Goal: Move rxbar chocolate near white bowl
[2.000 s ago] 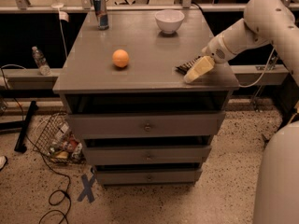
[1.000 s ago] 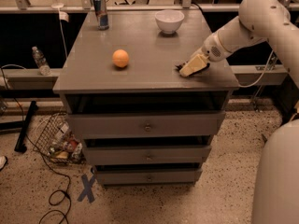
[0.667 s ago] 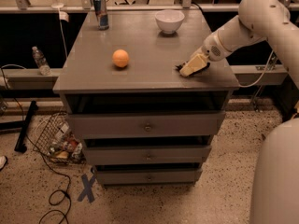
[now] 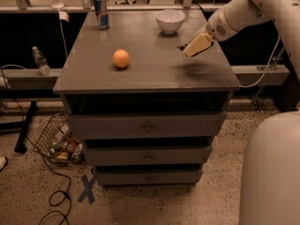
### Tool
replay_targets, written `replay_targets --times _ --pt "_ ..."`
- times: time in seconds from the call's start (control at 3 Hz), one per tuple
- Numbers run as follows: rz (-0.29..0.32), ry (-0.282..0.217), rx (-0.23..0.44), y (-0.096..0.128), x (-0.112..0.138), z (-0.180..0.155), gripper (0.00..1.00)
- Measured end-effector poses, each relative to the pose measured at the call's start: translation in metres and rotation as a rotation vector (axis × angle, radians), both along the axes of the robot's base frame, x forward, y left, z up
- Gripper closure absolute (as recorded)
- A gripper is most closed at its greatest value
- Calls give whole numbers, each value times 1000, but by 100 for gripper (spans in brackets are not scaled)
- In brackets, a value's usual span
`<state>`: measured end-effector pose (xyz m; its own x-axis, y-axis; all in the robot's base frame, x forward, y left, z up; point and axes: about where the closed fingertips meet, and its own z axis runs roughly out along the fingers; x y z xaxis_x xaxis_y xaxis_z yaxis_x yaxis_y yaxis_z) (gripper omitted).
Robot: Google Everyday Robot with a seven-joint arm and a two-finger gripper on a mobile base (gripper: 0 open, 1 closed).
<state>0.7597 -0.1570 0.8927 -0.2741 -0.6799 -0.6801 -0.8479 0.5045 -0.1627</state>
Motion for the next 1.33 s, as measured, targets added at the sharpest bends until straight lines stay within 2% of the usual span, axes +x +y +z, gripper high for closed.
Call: replay_targets --times 0.33,0.67,1.0,1.33 --pt "-5 1 15 4 8 -7 100" --pt "-26 -25 46 9 31 -15 100" --pt "-80 -109 108 15 81 -23 100" --pt "-128 -170 140 10 112 -24 100"
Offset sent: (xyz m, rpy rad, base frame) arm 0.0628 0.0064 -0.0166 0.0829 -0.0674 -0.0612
